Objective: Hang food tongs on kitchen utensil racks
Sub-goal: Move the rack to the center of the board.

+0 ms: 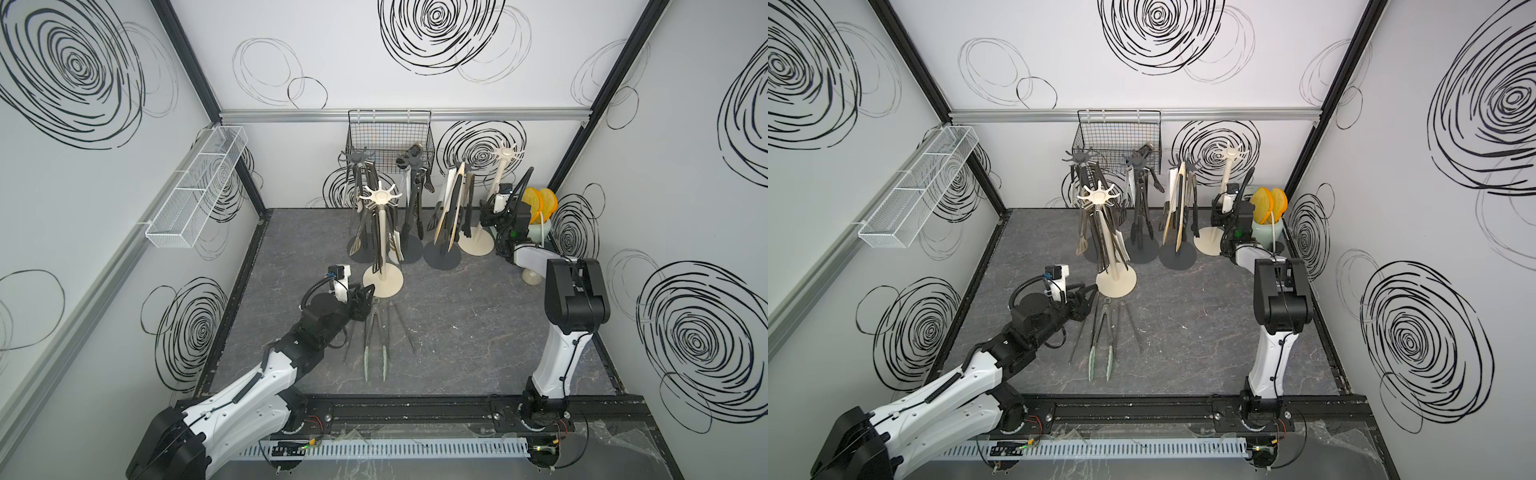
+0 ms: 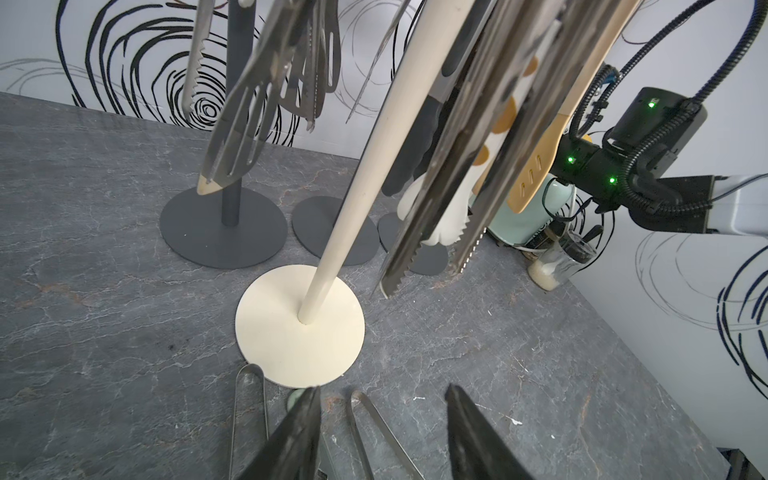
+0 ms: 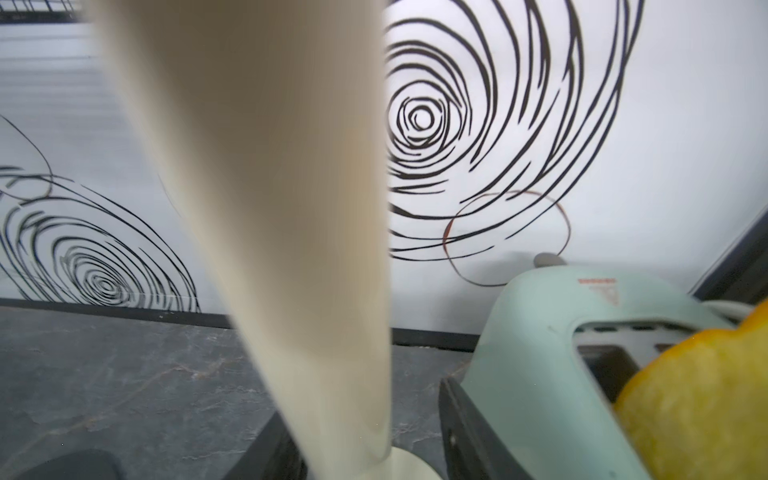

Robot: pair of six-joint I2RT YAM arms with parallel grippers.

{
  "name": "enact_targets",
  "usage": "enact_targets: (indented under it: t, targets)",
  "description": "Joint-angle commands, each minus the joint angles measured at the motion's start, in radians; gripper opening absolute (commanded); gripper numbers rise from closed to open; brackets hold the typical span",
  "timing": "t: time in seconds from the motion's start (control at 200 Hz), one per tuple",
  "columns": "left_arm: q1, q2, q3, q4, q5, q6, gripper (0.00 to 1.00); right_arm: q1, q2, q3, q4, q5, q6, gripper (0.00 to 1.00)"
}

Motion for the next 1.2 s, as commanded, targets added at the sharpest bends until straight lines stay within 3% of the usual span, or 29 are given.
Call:
enact_targets:
  t: [0.0, 0.23, 0.49, 0.801, 1.196]
  targets:
    - [0.008, 0.002, 0.021, 0.055, 0.002, 0.009, 0.52, -0.004, 0.003, 0.018, 0.059, -0.018, -0.005, 0.4]
    - [0.006, -0.007, 0.02, 0.038, -0.005, 0.012, 0.52, -0.006, -0.034, -0.012, 0.054, -0.023, -0.003, 0.0]
    - [0.006, -0.031, 0.002, 0.028, -0.01, 0.01, 0.52, -0.003, -0.133, -0.108, 0.068, -0.024, 0.001, 0.0]
    - [0.007, -0.034, -0.009, 0.022, -0.004, 0.005, 0.51, 0.036, -0.372, -0.317, -0.001, 0.04, -0.007, 0.0]
    - [0.006, -0.058, -0.035, 0.014, -0.009, 0.003, 0.51, 0.268, -0.681, -0.579, -0.014, 0.2, 0.003, 0.0]
